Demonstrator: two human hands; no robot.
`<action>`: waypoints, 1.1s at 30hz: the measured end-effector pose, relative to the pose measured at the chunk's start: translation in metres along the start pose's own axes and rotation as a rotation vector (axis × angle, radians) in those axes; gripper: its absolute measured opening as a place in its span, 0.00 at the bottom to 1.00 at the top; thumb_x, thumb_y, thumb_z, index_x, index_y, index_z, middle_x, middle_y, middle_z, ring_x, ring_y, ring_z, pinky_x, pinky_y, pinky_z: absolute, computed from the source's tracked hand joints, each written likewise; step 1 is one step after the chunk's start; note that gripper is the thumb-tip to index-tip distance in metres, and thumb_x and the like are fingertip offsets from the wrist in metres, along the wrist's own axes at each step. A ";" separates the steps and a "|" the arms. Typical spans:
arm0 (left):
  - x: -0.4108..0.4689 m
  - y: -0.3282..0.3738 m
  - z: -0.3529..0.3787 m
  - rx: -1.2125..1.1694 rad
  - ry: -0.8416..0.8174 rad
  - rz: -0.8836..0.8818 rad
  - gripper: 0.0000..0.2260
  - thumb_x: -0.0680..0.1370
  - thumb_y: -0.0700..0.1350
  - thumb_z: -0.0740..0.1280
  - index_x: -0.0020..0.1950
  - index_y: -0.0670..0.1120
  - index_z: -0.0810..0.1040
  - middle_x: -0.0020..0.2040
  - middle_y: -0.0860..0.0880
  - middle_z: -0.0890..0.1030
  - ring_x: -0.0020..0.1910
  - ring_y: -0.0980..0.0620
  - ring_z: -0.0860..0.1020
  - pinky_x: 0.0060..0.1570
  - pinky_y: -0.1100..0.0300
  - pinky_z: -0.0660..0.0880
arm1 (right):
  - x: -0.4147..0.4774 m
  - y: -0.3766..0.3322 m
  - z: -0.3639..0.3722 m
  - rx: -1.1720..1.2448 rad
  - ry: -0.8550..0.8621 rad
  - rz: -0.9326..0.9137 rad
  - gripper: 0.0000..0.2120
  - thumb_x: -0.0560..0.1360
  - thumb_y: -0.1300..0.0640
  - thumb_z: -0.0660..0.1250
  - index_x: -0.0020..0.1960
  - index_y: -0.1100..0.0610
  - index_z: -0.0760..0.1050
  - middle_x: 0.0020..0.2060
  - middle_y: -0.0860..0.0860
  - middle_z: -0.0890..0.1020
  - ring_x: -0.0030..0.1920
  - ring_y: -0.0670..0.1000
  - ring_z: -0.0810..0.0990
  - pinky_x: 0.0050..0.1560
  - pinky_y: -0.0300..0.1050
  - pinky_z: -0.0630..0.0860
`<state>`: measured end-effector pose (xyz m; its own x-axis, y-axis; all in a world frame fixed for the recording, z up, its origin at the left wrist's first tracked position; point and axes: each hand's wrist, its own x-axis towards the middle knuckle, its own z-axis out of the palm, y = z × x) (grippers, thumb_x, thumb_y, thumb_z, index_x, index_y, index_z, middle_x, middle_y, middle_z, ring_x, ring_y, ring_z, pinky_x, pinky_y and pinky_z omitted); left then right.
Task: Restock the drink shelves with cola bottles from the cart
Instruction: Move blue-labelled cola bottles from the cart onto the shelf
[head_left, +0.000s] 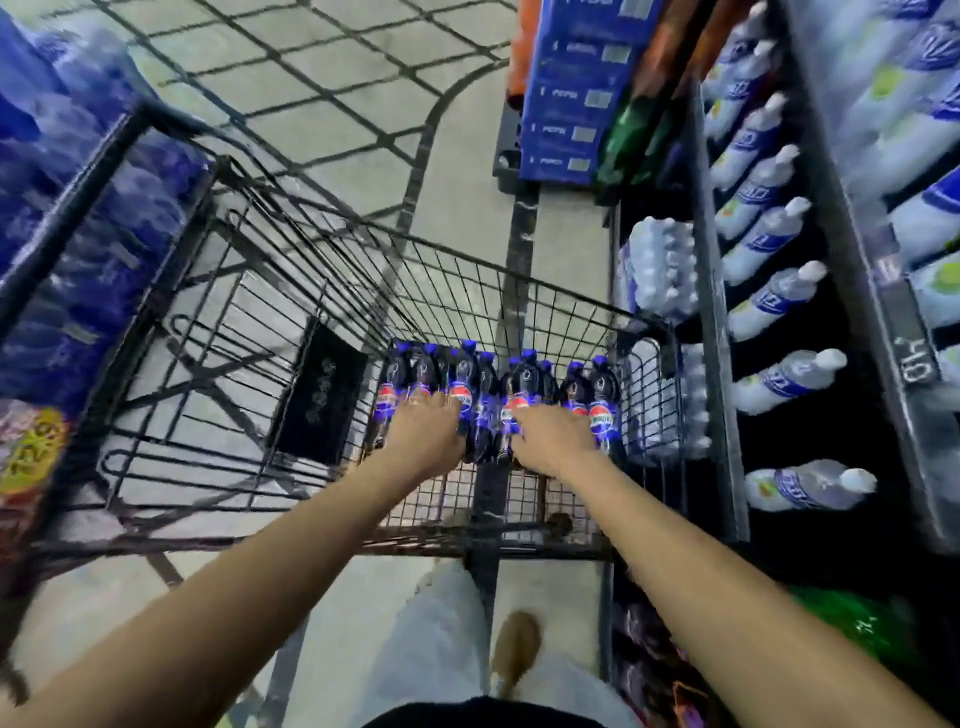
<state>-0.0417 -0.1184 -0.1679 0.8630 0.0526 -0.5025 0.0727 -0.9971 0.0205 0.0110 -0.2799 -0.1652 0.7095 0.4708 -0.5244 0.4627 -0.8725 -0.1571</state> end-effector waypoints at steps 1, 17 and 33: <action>0.014 -0.004 0.007 -0.003 -0.036 0.011 0.22 0.80 0.51 0.59 0.71 0.44 0.64 0.70 0.42 0.68 0.69 0.42 0.67 0.68 0.43 0.65 | 0.012 0.003 0.005 0.009 -0.032 0.027 0.08 0.79 0.56 0.57 0.54 0.57 0.73 0.43 0.52 0.76 0.48 0.55 0.77 0.43 0.45 0.67; 0.194 -0.023 0.141 -0.744 -0.258 -0.333 0.42 0.77 0.54 0.67 0.78 0.39 0.45 0.79 0.43 0.51 0.77 0.43 0.52 0.75 0.46 0.52 | 0.160 0.055 0.131 0.497 -0.113 0.641 0.34 0.78 0.45 0.63 0.75 0.63 0.57 0.69 0.61 0.68 0.68 0.61 0.68 0.62 0.54 0.70; 0.202 -0.020 0.151 -1.118 -0.297 -0.443 0.39 0.77 0.47 0.69 0.76 0.40 0.46 0.72 0.43 0.62 0.72 0.43 0.63 0.70 0.54 0.62 | 0.183 0.049 0.168 1.060 0.123 0.792 0.31 0.69 0.50 0.75 0.66 0.57 0.67 0.60 0.53 0.77 0.57 0.53 0.77 0.55 0.44 0.73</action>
<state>0.0556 -0.0961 -0.4006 0.5193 0.2137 -0.8274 0.8417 -0.2955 0.4519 0.0738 -0.2586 -0.4097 0.6625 -0.2484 -0.7066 -0.6907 -0.5677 -0.4480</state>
